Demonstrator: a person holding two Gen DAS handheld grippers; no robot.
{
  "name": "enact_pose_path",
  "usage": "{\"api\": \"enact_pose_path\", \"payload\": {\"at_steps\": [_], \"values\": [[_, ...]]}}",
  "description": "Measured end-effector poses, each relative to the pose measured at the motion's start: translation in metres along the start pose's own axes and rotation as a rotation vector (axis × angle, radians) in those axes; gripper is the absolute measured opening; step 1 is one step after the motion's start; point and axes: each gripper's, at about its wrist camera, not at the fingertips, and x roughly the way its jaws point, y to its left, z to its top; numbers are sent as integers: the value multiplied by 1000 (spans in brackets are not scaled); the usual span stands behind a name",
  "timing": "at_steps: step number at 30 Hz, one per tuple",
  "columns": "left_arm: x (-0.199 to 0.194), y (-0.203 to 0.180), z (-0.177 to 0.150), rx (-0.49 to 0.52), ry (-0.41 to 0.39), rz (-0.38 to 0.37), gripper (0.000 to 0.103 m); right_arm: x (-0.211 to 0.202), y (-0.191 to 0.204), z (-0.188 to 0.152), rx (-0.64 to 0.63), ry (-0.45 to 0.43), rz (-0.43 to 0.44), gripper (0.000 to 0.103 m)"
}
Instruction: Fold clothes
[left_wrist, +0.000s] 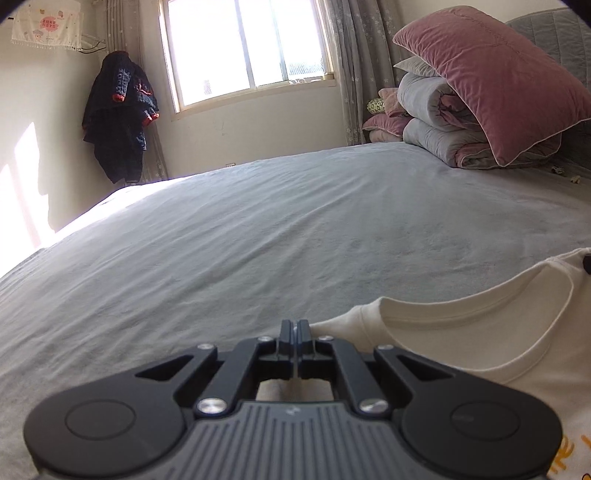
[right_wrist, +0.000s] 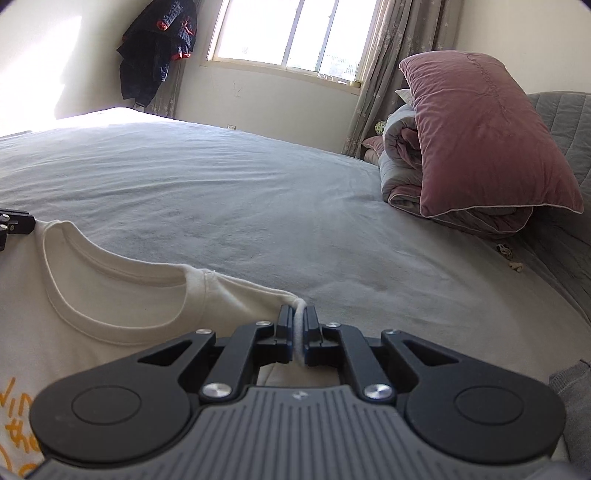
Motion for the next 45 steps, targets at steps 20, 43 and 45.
{"api": "enact_pose_path", "payload": {"at_steps": [20, 43, 45], "values": [[-12, 21, -3, -140, 65, -240, 3, 3, -17, -3, 195, 80, 291, 14], [-13, -1, -13, -144, 114, -230, 35, 9, -7, 6, 190, 105, 228, 35], [-25, -7, -11, -144, 129, -251, 40, -6, -14, 7, 189, 110, 219, 35]]}}
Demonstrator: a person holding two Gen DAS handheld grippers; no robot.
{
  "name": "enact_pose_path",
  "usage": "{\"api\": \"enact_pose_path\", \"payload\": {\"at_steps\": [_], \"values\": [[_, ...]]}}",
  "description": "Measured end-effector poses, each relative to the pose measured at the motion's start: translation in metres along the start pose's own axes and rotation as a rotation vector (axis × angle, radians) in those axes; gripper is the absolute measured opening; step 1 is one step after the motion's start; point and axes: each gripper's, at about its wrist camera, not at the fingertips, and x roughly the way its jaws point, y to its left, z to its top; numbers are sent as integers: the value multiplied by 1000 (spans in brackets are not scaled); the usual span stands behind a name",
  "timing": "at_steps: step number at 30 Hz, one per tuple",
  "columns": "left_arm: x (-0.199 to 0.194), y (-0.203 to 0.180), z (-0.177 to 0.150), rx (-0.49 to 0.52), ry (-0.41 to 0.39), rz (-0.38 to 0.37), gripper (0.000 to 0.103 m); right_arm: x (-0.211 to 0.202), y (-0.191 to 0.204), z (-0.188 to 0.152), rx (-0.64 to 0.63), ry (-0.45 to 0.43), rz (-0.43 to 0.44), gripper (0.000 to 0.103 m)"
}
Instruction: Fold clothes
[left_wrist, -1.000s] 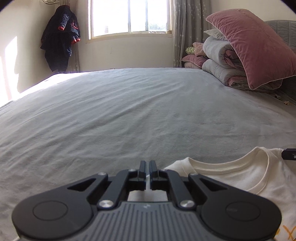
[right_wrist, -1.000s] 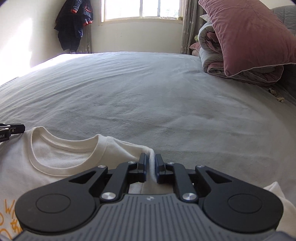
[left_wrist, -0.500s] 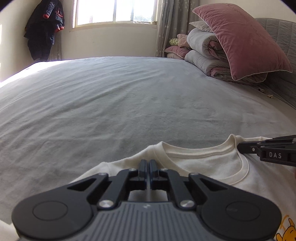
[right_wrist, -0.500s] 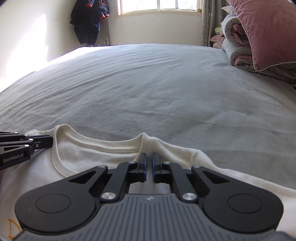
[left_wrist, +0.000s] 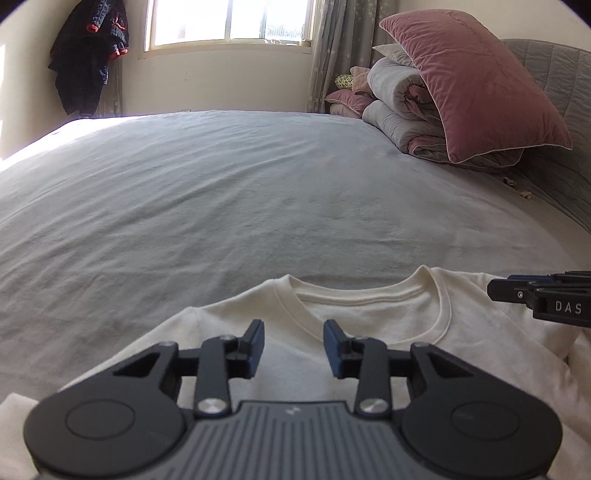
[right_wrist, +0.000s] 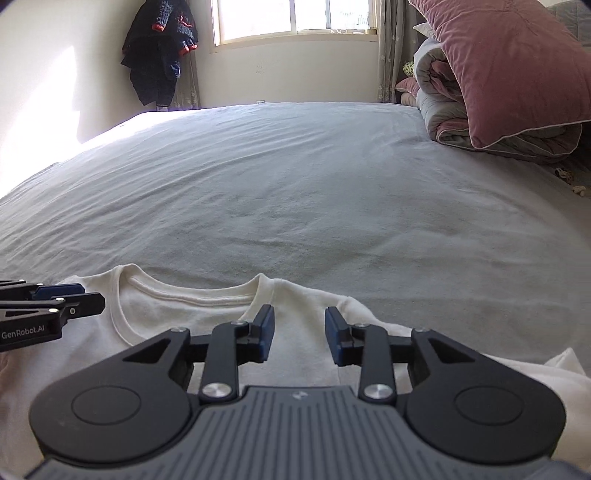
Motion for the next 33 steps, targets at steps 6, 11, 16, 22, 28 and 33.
{"api": "enact_pose_path", "payload": {"at_steps": [6, 11, 16, 22, 28, 33], "values": [[-31, -34, -7, 51, 30, -37, 54, -52, -15, -1, -46, -12, -16, 45], [-48, -71, -17, 83, 48, -103, 55, -78, -42, -5, -64, -14, -50, 47], [-61, -126, -28, 146, 58, -194, 55, -88, -76, -13, -58, -10, -82, 49], [-63, -204, -48, 246, 78, -318, 55, -94, -123, -33, -55, 1, -81, 53], [-44, -269, -72, 395, 139, -361, 55, -99, -162, -56, -42, -19, -82, 59], [-33, -299, -85, 485, 120, -271, 40, -100, -186, -71, 5, -63, -75, 60]]}}
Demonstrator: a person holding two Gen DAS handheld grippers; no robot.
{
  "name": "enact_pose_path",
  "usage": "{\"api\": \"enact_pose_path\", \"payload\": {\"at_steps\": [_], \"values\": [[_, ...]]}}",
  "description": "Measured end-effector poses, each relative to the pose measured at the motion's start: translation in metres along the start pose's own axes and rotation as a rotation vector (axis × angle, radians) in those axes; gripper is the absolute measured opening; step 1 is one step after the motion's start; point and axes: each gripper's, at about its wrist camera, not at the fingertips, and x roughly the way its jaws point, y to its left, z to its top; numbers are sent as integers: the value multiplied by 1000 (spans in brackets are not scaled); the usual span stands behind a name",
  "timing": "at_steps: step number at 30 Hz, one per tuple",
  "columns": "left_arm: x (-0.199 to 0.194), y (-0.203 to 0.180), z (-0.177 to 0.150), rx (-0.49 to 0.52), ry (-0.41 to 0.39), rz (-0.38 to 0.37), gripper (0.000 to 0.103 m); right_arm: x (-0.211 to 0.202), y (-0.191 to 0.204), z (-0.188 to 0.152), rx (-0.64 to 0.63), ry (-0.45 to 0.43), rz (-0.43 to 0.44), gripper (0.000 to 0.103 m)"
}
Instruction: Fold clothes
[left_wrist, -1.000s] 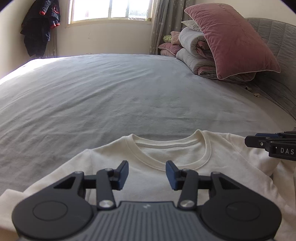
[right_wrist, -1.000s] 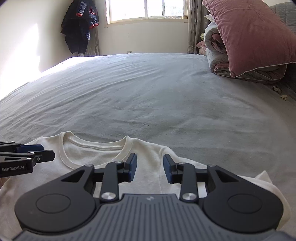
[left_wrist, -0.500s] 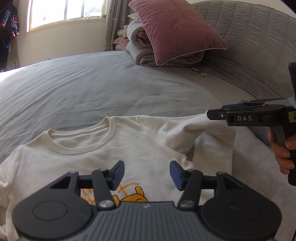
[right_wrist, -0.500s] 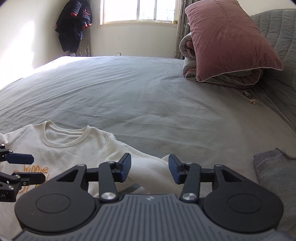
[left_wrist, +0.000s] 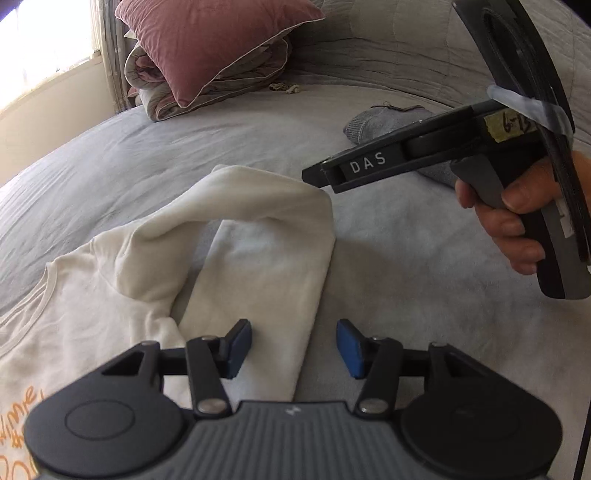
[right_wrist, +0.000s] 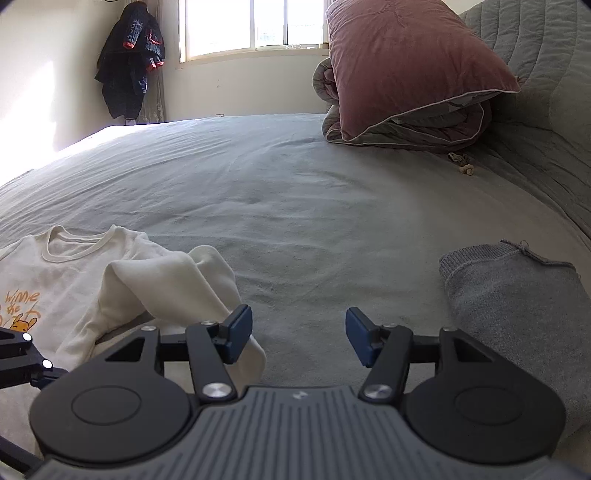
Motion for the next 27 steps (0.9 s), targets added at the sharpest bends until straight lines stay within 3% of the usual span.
{"api": "enact_pose_path", "payload": {"at_steps": [1, 3, 7, 16, 19, 22, 27], "values": [[2, -3, 3, 2, 5, 19, 23, 0, -4, -3, 7, -8, 4, 60], [8, -6, 11, -3, 21, 57, 4, -1, -10, -8, 25, -26, 18, 60], [5, 3, 32, -96, 23, 50, 3, -4, -24, -18, 59, -44, 69, 60], [-45, 32, 101, -392, -122, -116, 3, -24, -38, -19, 20, -113, 63, 61], [-56, 32, 128, -442, -177, -160, 3, -29, -40, -19, 6, -132, 96, 61], [-57, 28, 154, -466, -223, -157, 3, -35, -42, -19, -10, -160, 152, 61], [-40, 24, 183, -513, -207, -194, 3, -47, -41, -19, -30, -228, 256, 63]]}}
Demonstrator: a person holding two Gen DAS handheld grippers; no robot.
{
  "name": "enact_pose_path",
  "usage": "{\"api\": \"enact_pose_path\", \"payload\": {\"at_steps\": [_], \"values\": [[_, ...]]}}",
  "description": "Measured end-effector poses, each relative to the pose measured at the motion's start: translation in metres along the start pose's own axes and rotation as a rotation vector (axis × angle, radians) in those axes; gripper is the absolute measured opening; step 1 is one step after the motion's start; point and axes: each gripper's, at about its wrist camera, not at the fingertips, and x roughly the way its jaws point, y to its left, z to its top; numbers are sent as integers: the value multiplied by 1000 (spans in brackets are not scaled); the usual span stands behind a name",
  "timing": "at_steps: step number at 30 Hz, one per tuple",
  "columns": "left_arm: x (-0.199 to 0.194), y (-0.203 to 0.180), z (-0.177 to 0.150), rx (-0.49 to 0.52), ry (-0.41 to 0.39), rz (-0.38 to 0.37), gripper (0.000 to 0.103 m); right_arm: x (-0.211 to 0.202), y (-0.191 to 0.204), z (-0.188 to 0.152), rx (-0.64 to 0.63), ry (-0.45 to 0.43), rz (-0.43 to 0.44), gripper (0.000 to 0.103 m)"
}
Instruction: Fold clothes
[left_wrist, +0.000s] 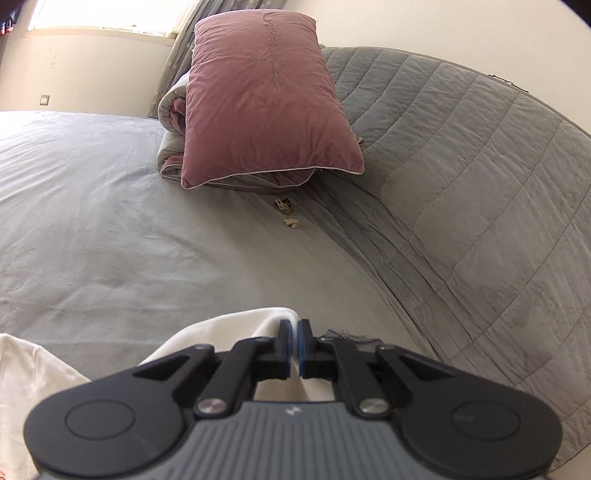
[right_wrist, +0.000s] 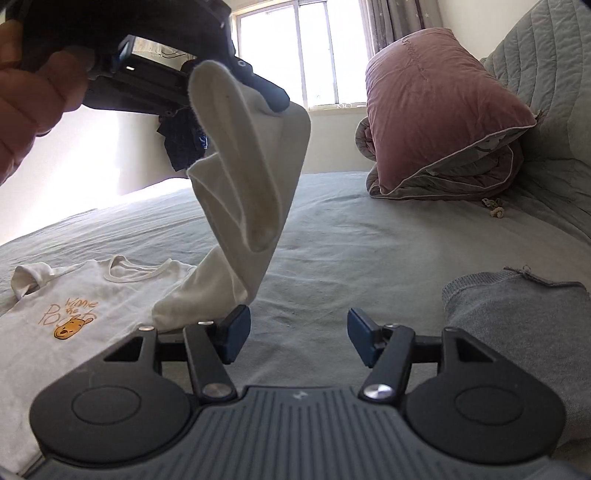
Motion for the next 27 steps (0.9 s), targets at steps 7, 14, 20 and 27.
{"api": "enact_pose_path", "payload": {"at_steps": [7, 14, 20, 27], "values": [[27, -12, 12, -44, 69, -37, 3, -21, -13, 9, 123, -184, 75, 63], [55, -22, 12, -55, 156, -44, 3, -37, -46, 12, 343, -336, 46, 62], [87, -26, 8, -36, 191, -37, 3, -38, -71, 10, 509, -367, -69, 14], [127, -20, -7, -32, 220, -107, 6, -36, -77, 4, 578, -282, -256, 7]]}}
